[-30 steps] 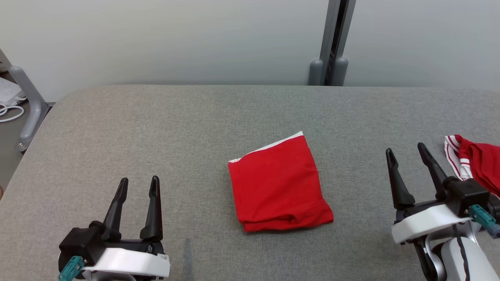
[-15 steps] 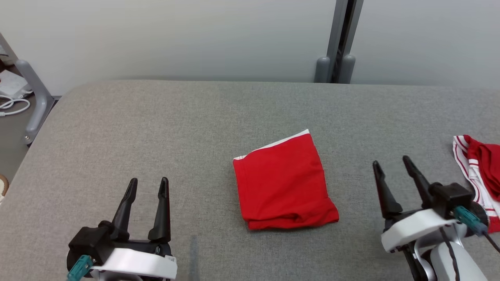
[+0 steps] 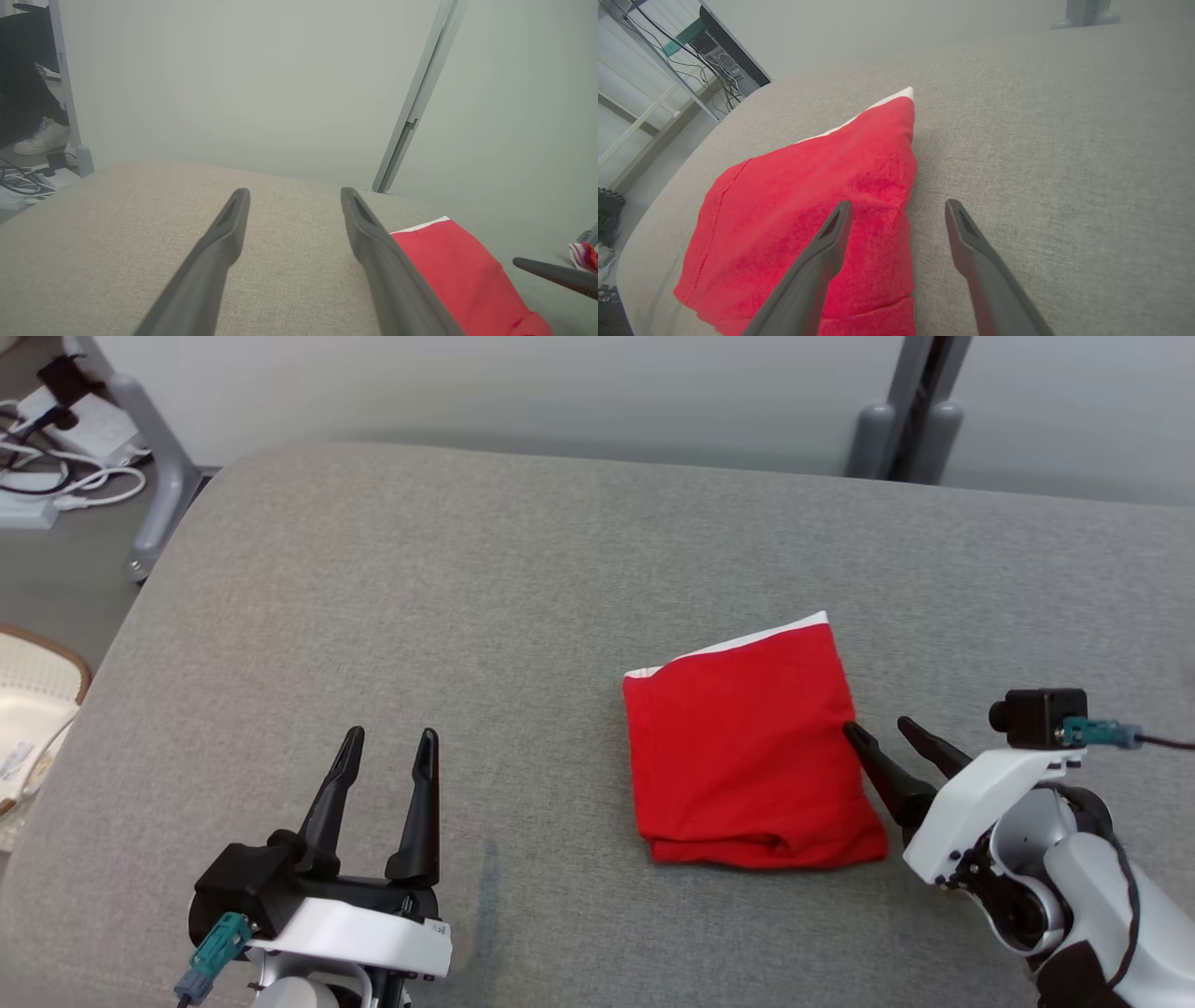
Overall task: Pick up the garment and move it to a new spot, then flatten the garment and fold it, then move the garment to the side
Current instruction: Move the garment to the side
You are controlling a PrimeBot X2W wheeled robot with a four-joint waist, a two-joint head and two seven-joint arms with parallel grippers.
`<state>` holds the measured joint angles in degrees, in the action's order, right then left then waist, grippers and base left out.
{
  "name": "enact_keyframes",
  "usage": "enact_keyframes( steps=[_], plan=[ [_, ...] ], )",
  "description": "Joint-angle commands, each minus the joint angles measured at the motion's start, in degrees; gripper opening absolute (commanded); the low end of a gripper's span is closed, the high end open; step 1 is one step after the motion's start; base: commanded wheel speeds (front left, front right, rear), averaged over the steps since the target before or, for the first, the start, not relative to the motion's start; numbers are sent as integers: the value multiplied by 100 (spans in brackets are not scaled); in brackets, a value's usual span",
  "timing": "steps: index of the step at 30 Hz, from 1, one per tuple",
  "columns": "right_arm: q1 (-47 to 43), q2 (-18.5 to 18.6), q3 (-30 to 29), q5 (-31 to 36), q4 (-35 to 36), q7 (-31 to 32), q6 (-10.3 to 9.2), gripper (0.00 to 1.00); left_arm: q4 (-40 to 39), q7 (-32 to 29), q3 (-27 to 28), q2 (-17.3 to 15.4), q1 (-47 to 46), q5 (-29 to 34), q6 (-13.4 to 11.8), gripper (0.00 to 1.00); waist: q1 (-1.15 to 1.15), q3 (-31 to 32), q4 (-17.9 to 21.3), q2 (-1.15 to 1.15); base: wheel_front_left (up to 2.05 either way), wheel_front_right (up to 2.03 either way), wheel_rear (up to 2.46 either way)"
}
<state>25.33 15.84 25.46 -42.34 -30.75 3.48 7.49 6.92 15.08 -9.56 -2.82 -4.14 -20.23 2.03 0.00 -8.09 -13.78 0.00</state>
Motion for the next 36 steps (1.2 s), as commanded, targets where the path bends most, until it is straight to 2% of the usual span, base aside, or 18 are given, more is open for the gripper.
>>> enact_keyframes(
  steps=[1,7,17,18,19,20,28,36],
  plan=[
    [121,101,90,-300,-25,135,0,100,8,2,-19,-22,-108,3,-30,100,0,-116,-138,0,0,0,0],
    [394,404,602,-1133,-250,543,0,100,18,2,-85,-22,-143,-36,-58,100,0,-203,-317,0,0,0,0],
    [794,466,1346,-1895,-549,544,0,100,-4,2,-266,-21,-254,-28,-105,100,0,-359,-529,0,0,0,0],
    [834,468,1429,-1921,-579,522,0,38,-6,2,-278,-21,-260,-19,-110,100,0,-370,-542,0,0,0,0],
    [876,480,1519,-1922,-598,466,0,24,-5,2,-291,-21,-261,-11,-109,100,0,-378,-555,0,0,0,0],
    [919,496,1606,-1931,-615,427,0,0,-7,2,-299,-21,-259,-9,-112,100,0,-389,-565,0,0,0,0],
    [1229,749,2275,-1808,-765,17,0,0,5,2,-328,-18,-241,13,-130,100,0,-358,-462,0,0,0,0],
    [1827,1439,3219,-1225,-543,-229,-1,0,-125,2,-554,-21,-384,35,-105,100,0,-439,198,0,0,0,0]
  ],
)
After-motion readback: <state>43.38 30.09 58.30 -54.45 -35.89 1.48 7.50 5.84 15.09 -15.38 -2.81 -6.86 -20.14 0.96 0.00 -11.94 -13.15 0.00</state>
